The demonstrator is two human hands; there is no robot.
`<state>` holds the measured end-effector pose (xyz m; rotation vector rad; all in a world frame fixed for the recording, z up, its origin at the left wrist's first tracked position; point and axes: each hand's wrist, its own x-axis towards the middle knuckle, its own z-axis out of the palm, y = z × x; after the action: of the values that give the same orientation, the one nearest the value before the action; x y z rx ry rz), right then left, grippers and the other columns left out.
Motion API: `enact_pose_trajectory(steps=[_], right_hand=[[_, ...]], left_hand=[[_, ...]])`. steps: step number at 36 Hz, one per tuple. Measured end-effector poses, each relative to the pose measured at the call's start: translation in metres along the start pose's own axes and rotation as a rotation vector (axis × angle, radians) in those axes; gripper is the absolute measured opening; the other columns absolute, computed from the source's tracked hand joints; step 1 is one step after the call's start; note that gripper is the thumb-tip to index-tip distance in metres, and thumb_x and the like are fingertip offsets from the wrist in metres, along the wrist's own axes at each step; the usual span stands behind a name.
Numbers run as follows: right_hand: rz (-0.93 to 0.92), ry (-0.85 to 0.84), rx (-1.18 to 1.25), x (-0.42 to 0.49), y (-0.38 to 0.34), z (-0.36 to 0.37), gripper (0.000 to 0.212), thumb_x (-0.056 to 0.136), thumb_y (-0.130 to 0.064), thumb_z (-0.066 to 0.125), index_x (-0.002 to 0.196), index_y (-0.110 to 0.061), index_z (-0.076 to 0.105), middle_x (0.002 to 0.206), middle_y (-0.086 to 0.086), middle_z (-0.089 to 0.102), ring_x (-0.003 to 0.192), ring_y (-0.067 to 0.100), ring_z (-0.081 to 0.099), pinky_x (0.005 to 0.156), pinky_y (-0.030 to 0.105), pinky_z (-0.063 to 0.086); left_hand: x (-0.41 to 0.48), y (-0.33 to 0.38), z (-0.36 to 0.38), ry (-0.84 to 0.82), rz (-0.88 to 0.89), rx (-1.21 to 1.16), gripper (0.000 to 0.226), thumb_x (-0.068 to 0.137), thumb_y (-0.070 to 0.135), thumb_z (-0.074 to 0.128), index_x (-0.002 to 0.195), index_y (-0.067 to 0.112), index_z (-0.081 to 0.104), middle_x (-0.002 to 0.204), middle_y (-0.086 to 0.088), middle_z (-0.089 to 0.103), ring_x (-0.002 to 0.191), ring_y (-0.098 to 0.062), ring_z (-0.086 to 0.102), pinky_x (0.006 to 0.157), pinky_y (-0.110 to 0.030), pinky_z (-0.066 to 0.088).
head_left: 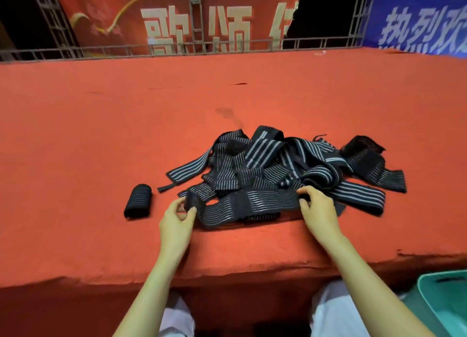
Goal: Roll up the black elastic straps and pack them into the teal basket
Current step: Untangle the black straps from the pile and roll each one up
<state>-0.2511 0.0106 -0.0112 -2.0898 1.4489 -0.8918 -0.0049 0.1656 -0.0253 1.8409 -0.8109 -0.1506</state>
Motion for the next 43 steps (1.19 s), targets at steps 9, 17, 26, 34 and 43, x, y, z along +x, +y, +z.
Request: enact_pose_trajectory(steps=[9, 17, 26, 34, 43], right_hand=[[-0.187, 0.088, 0.089, 0.011, -0.028, -0.021, 0.027, 0.085, 0.005, 0.056, 0.105, -0.009, 0.068, 0.105, 0.007, 0.069, 0.098, 0.026, 0.063, 0.09, 0.031, 0.044], [-0.247, 0.177, -0.211, 0.025, -0.04, -0.04, 0.017, 0.092, -0.027, 0.061, 0.102, -0.021, 0.073, 0.099, 0.002, 0.067, 0.103, 0.029, 0.044, 0.088, 0.039, 0.032], [-0.182, 0.064, -0.118, 0.018, -0.035, -0.059, 0.017, 0.094, -0.028, 0.056, 0.094, -0.019, 0.071, 0.097, 0.005, 0.068, 0.099, 0.028, 0.056, 0.087, 0.041, 0.041], [-0.088, -0.411, -0.147, 0.01, -0.01, -0.06, 0.006, 0.086, -0.025, 0.069, 0.082, -0.023, 0.072, 0.091, -0.002, 0.071, 0.088, 0.012, 0.062, 0.076, 0.026, 0.043], [-0.043, -0.483, -0.343, 0.006, 0.013, -0.034, 0.023, 0.08, -0.029, 0.073, 0.061, -0.035, 0.062, 0.084, -0.007, 0.069, 0.096, 0.017, 0.063, 0.088, 0.033, 0.048]], left_hand=[[0.009, 0.017, -0.024, -0.166, 0.103, -0.012, 0.025, 0.088, 0.002, 0.058, 0.101, 0.021, 0.068, 0.094, 0.001, 0.07, 0.076, 0.01, 0.061, 0.075, -0.005, 0.042], [0.011, 0.03, -0.036, -0.213, 0.229, 0.165, 0.018, 0.089, 0.009, 0.062, 0.104, 0.014, 0.07, 0.087, 0.003, 0.063, 0.085, -0.011, 0.06, 0.073, -0.001, 0.034], [0.009, 0.035, -0.05, -0.036, 0.08, -0.041, 0.01, 0.095, 0.014, 0.054, 0.102, 0.007, 0.057, 0.096, -0.005, 0.063, 0.092, -0.017, 0.057, 0.077, -0.025, 0.038], [0.006, 0.003, -0.053, -0.267, -0.168, 0.164, 0.014, 0.09, 0.015, 0.063, 0.096, 0.007, 0.053, 0.095, -0.009, 0.055, 0.098, -0.028, 0.055, 0.072, -0.029, 0.033], [0.006, -0.024, -0.047, -0.303, -0.124, 0.524, 0.016, 0.087, 0.025, 0.066, 0.084, 0.018, 0.052, 0.093, -0.011, 0.065, 0.092, -0.032, 0.059, 0.075, -0.037, 0.044]])
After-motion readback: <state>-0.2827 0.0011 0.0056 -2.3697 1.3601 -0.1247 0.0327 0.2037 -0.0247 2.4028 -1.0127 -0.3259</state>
